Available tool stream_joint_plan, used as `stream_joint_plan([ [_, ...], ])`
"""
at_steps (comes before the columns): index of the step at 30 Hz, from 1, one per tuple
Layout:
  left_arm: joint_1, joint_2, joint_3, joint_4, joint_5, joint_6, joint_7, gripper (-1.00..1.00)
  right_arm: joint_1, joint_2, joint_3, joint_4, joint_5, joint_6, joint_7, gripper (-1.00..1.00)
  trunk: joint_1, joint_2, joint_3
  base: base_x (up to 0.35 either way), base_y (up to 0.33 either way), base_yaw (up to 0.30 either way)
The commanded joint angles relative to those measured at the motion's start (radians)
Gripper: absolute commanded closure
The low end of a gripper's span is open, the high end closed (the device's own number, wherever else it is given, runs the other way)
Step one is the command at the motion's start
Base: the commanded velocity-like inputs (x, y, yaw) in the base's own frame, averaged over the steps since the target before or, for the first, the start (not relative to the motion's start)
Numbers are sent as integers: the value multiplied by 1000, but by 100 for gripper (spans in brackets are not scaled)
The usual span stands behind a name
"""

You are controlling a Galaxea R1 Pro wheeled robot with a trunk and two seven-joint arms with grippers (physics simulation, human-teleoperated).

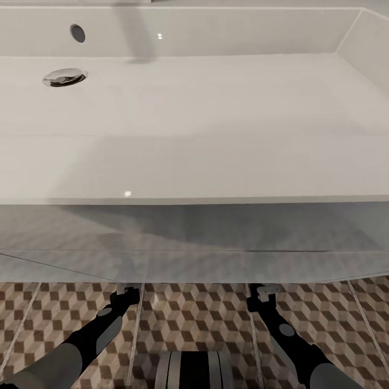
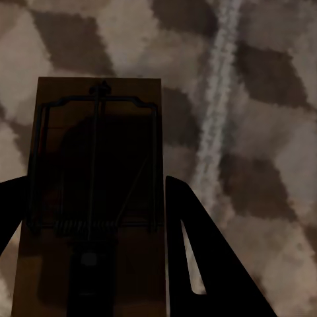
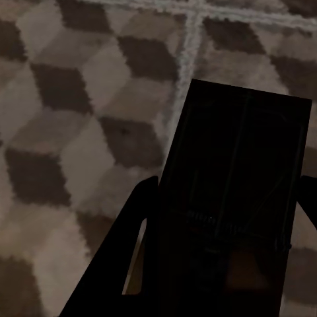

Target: Take the four mousetraps from the cabinet in the bathroom and place them on the bathroom floor. Make sure all four end up on the same floor surface, and ensure that at least two of them are either under or directly next to the same bathroom sink.

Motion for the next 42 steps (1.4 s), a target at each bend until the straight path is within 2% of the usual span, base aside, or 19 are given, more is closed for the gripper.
stream_joint_plan([
  [1,-1,1,-9,-1,4,-3,10,100,-1,-1,7,1,-12,-4,4,100,0,0,-1,0,0,0],
  [9,-1,1,-9,-1,4,-3,10,100,-1,-1,6,1,-12,-4,4,100,0,0,-1,0,0,0],
  [13,-1,1,-9,-1,4,-3,10,100,-1,-1,7,1,-12,-4,4,100,2,-1,-16,0,0,0],
  [30,-1,3,-9,-3,4,-4,11,100,-1,-2,5,1,-12,-4,4,100,2,-1,-16,0,0,0],
  [36,-1,5,-4,-11,4,-45,10,100,-1,-2,5,1,-12,-4,4,100,2,-1,-16,0,0,0],
  [42,-1,8,-4,-13,4,-54,9,100,-1,-2,5,1,-12,-4,4,100,2,-1,-16,0,0,0],
])
